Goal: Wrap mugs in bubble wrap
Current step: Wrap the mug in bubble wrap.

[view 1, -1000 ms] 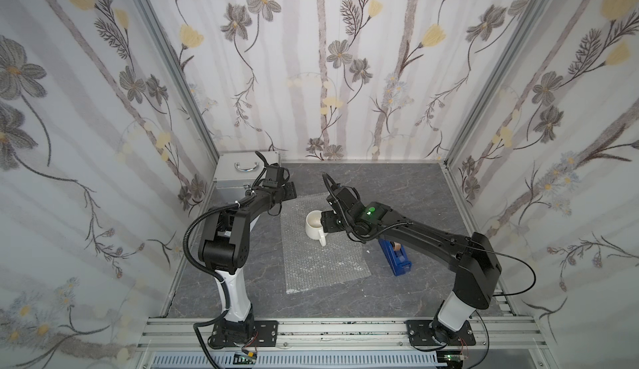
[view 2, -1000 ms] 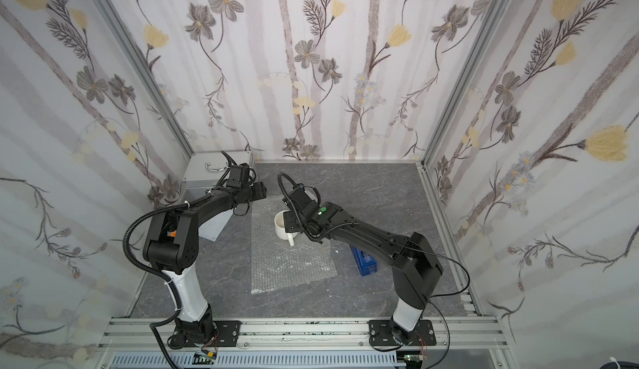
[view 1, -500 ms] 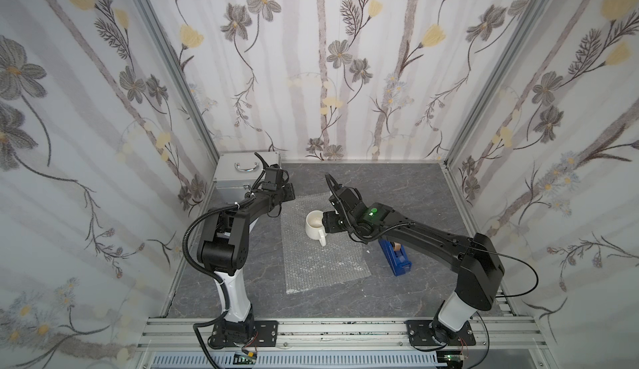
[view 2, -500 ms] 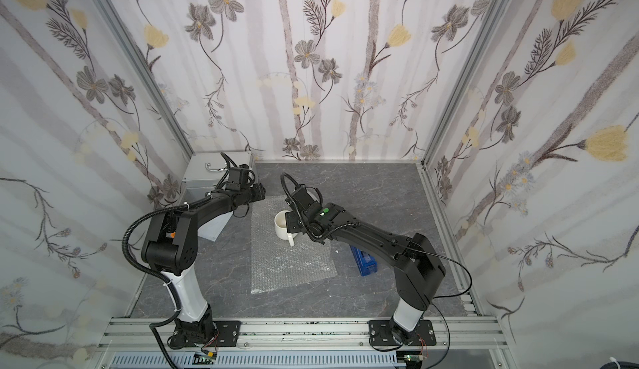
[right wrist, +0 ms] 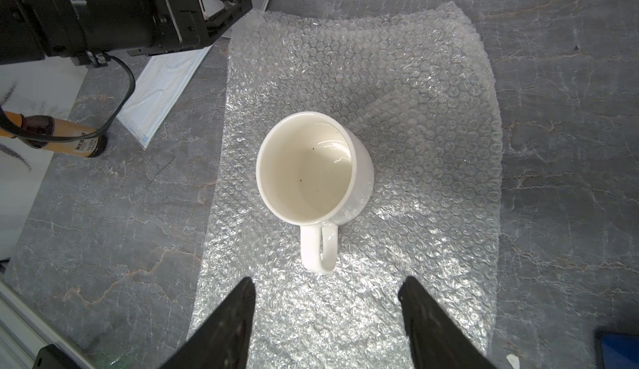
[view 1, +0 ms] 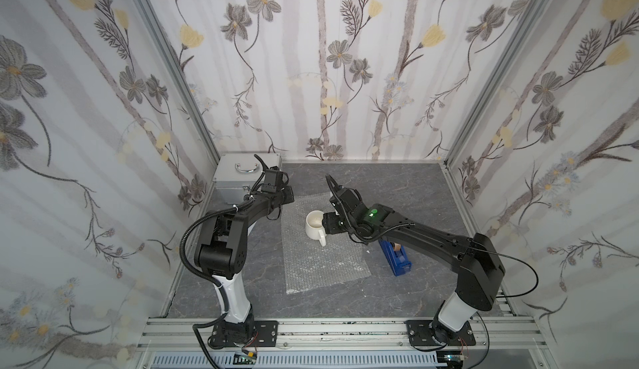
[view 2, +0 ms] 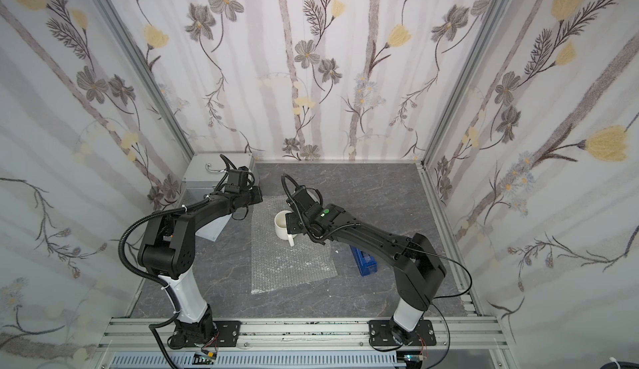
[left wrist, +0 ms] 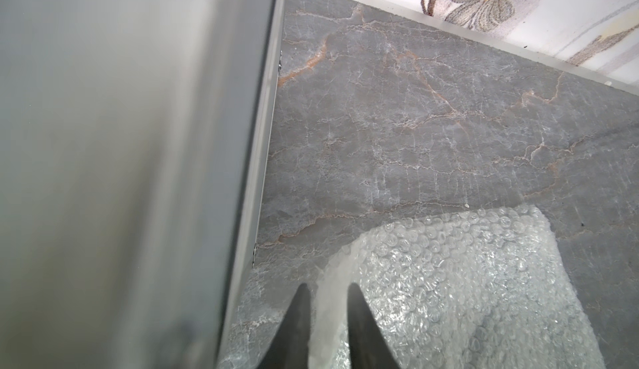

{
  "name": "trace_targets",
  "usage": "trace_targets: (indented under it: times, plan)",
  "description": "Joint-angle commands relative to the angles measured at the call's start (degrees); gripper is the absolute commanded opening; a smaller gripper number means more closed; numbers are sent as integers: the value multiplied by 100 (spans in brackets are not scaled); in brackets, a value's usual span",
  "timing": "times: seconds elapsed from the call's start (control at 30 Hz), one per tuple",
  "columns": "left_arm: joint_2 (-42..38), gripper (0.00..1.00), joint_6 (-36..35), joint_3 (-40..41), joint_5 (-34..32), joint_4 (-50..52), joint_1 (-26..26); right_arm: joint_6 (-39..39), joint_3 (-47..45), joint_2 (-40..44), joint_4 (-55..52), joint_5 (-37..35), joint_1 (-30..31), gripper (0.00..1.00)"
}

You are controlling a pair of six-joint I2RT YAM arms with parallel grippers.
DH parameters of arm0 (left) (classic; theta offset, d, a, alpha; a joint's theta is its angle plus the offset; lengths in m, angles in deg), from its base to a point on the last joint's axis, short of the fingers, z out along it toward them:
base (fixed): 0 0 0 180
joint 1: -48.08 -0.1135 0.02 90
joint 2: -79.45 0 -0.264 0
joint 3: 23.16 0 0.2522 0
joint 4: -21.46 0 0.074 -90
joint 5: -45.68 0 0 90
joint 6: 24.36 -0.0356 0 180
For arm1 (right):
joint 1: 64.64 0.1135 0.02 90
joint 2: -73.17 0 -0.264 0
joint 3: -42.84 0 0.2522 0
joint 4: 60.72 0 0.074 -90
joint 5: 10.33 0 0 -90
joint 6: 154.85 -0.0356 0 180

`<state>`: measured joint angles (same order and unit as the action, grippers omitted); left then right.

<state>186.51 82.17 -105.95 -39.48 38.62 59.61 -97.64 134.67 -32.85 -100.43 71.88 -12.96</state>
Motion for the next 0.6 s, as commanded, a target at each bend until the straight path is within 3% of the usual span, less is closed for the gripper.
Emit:
trace_targets:
  times: [0.0,0.03,0.3,0.57]
  plan:
    - [-3,4,143,30,149,912,15,-34,-43,68,238,-29,8,67]
    - [-34,0,140,30,158,914,29,-41,-54,72,244,-21,-1,67]
    - [-706,0,264,328,493,736,273,-37,-61,190,342,182,-198,67]
    - [-1648,0,583,839,709,416,795,-270,83,266,778,1512,-694,67]
